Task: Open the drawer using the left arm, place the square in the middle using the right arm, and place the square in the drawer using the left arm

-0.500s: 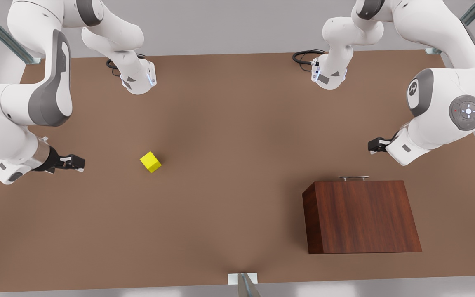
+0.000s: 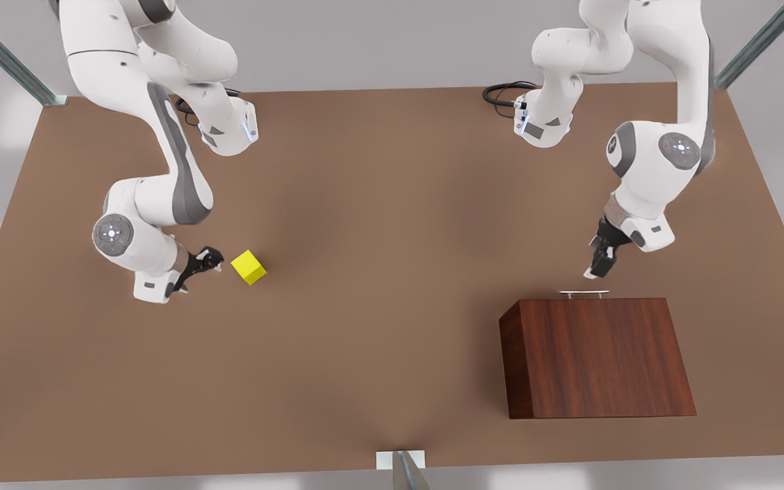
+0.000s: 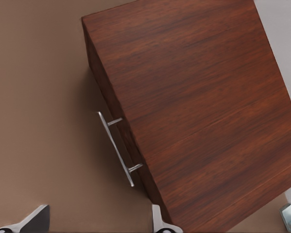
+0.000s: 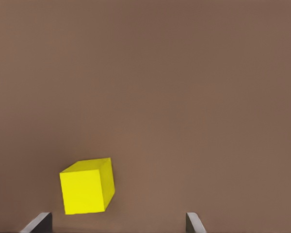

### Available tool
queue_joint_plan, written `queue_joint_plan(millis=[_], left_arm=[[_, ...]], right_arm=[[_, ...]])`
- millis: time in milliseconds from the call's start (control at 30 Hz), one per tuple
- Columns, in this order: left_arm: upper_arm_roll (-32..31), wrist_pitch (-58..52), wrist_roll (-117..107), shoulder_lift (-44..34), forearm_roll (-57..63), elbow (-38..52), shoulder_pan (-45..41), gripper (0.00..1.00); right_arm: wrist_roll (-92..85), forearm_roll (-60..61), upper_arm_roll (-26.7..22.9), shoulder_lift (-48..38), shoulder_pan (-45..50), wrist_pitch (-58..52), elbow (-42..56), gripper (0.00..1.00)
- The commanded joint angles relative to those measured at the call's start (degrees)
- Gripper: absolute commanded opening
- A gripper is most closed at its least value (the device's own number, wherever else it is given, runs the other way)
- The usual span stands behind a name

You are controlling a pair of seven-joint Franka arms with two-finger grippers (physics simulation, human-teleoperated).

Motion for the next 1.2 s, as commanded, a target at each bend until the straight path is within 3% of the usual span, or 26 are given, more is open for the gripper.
queue_joint_plan(millis=[0,133,267,767,800,833,867,933,1167], left_arm=[[0.0,0.6,0.0,-0.2,-4.5,-0.4,0.1,1.0],[0.1,7.8,0.0,-0.9,-8.0,-6.4,0.1,1.0],[0.1,12.5,0.0,0.3,-12.8,-8.4,0.1,1.0],[0.8,20.2,-1.1,8.3,-14.8,-8.4,1.0,1.0],[1.1,20.2,-1.1,8.6,-14.8,-8.5,1.1,1.0],[1.2,20.2,-1.1,8.9,-14.8,-8.5,1.1,1.0],[1.8,20.4,-1.1,9.1,-14.8,-8.5,1.2,1.0],[1.9,20.5,-1.1,9.7,-14.8,-8.5,1.4,1.0],[1.9,20.5,-1.1,10.7,-15.1,-8.5,1.5,1.0]], right_arm=[[-0.1,0.0,0.0,0.0,-0.3,0.9,-0.7,1.0],[-3.0,-0.3,0.1,2.9,-0.5,14.0,-10.2,1.0],[-3.9,-0.4,0.8,2.8,2.2,20.0,-15.9,1.0],[-3.8,-0.3,2.2,7.6,3.9,29.4,-20.6,1.0],[-3.8,-0.2,2.3,7.6,3.9,29.4,-20.5,0.94],[-3.7,-0.3,2.3,7.6,3.9,29.3,-20.4,0.78],[-3.3,-0.3,2.3,7.4,3.8,28.7,-20.0,0.78],[-3.8,-0.3,2.2,7.1,3.9,28.8,-20.0,0.6],[-3.2,-0.3,2.3,6.6,3.9,28.5,-20.2,0.58]])
